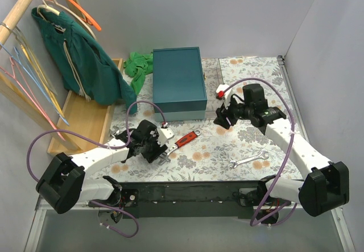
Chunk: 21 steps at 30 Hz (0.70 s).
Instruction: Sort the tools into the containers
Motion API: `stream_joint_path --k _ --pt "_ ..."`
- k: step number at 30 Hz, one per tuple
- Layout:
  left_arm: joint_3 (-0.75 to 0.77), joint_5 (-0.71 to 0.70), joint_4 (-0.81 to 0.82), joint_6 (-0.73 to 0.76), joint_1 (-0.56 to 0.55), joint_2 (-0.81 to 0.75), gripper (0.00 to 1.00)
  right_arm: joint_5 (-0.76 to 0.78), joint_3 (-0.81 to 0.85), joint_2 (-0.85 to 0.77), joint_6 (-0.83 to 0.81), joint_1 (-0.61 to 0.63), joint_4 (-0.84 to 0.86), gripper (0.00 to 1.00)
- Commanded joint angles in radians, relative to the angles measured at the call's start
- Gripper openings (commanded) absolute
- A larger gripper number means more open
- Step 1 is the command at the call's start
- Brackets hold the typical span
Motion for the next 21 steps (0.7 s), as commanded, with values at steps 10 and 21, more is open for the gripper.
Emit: stream_joint_path --k 10,21 --pt "-0.037 0.125 -0.113 0.019 0.017 -0.005 0.26 -0.15 -0.127 0.065 -0.566 0.253 0.052 0.64" --pt "0.002 0.156 -0.15 0.013 0.078 -0.003 0.07 -0.148 -0.167 0.187 -0.71 0.39 0.176 0.67"
